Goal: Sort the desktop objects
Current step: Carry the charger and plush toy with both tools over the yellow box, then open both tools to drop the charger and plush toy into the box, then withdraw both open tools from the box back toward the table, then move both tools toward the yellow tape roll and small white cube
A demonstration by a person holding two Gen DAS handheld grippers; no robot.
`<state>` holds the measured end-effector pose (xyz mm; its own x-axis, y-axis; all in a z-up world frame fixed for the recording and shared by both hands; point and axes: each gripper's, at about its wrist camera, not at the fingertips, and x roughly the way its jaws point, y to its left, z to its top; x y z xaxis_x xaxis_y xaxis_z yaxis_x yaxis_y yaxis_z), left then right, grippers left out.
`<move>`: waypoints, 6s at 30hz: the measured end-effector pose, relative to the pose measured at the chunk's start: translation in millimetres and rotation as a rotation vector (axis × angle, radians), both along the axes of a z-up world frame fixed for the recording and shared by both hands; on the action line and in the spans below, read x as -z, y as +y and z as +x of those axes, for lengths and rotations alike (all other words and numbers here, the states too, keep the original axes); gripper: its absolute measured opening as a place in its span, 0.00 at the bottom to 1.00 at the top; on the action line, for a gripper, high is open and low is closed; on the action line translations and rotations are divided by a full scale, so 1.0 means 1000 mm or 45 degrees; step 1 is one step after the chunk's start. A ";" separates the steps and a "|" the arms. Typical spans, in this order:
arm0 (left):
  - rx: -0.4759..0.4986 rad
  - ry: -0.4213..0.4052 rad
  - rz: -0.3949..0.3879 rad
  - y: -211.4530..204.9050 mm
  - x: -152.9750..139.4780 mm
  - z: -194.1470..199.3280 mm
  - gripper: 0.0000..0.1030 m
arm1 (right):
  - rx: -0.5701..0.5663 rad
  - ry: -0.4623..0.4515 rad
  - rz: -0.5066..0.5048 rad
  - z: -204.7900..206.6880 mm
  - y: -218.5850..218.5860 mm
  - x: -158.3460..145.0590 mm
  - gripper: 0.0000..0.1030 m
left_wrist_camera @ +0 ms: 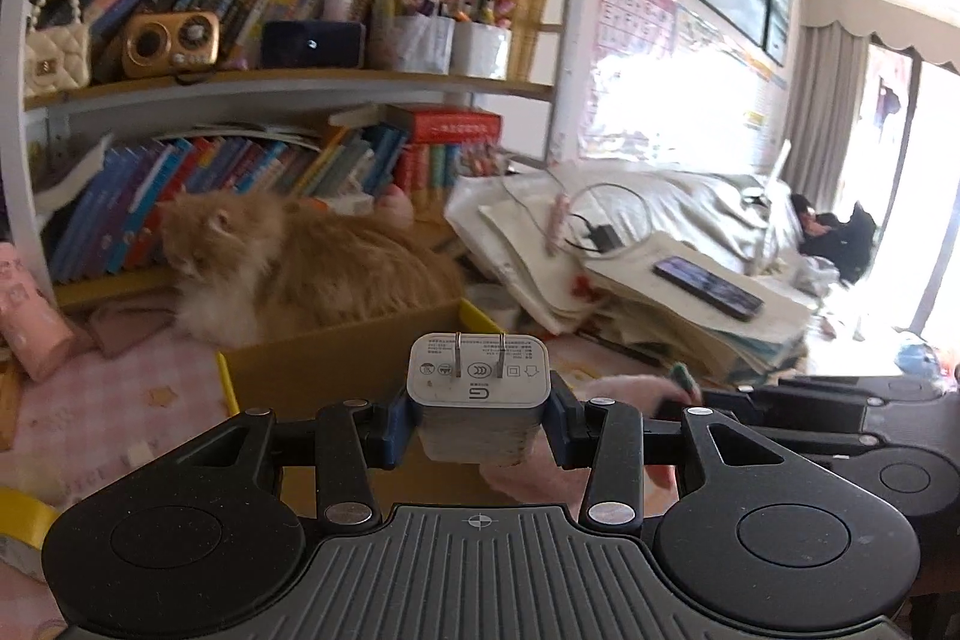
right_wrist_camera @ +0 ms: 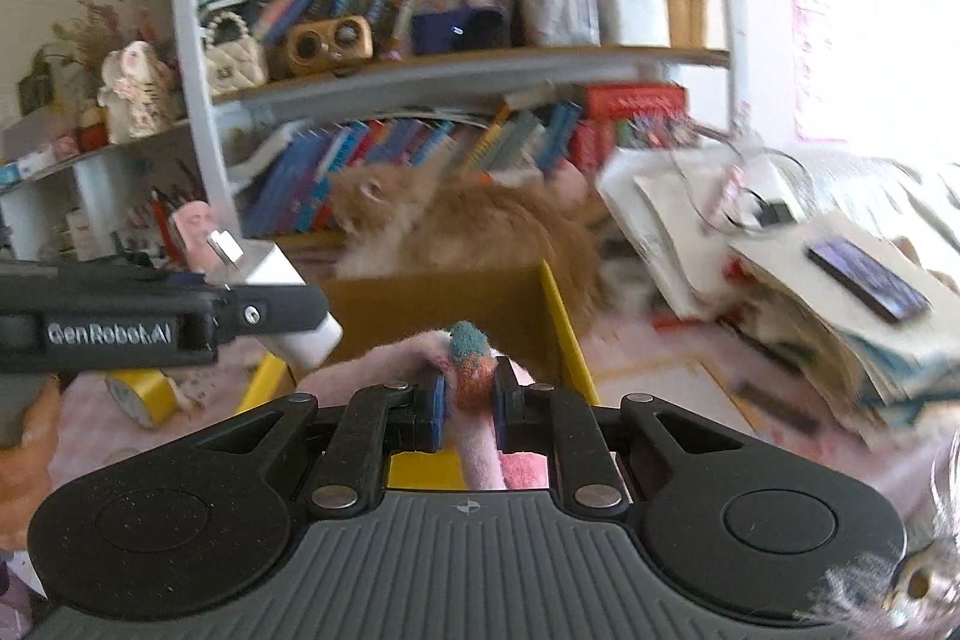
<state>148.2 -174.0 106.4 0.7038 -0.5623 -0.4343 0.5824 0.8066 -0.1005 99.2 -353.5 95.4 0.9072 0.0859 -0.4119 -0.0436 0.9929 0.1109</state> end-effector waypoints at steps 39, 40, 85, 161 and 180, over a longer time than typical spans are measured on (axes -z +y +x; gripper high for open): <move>-0.263 0.275 0.337 -0.042 0.089 0.067 0.41 | -0.401 0.348 -0.065 0.121 -0.010 0.088 0.16; -0.263 0.280 0.342 -0.043 0.090 0.067 0.41 | -0.401 0.347 -0.061 0.121 -0.011 0.088 0.17; -0.255 -0.004 0.098 0.034 0.027 0.008 0.66 | -0.054 0.099 -0.006 0.042 0.012 0.041 0.51; -0.411 0.221 0.194 0.257 0.089 -0.093 0.79 | -0.220 0.315 -0.159 -0.078 0.252 0.087 0.59; -0.491 0.274 0.204 0.260 0.099 -0.073 0.79 | -0.313 0.347 -0.156 -0.053 0.255 0.095 0.59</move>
